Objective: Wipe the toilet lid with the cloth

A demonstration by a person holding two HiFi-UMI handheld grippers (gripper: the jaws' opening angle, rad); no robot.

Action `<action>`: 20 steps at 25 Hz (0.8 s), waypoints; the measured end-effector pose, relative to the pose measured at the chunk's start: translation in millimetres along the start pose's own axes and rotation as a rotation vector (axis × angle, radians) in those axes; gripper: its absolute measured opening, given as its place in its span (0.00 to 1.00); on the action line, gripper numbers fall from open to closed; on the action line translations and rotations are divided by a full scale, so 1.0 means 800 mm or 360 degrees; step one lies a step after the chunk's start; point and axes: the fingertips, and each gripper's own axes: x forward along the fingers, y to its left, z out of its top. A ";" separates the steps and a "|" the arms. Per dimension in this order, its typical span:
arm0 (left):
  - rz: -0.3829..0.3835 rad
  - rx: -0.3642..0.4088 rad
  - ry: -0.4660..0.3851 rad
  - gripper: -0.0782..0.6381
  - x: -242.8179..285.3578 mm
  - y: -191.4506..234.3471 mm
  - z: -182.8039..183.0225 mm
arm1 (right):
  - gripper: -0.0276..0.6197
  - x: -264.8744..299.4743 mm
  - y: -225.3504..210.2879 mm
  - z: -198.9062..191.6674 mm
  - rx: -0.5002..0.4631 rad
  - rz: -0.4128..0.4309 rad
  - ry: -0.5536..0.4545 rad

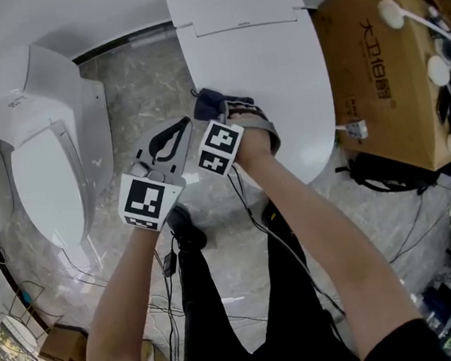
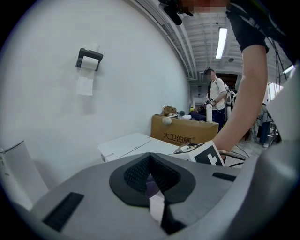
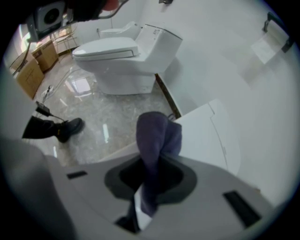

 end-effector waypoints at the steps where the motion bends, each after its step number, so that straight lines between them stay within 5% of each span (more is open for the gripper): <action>1: 0.0001 0.0000 0.0000 0.13 0.000 0.001 0.000 | 0.15 0.000 0.000 0.001 -0.0006 0.0000 0.0000; 12: -0.0021 0.0005 0.0026 0.13 0.017 -0.004 0.001 | 0.15 -0.024 -0.015 0.002 0.0003 -0.0053 -0.0172; 20: -0.0113 0.0028 0.0035 0.13 0.056 -0.034 0.011 | 0.15 -0.041 -0.098 -0.122 0.0248 -0.0196 -0.0113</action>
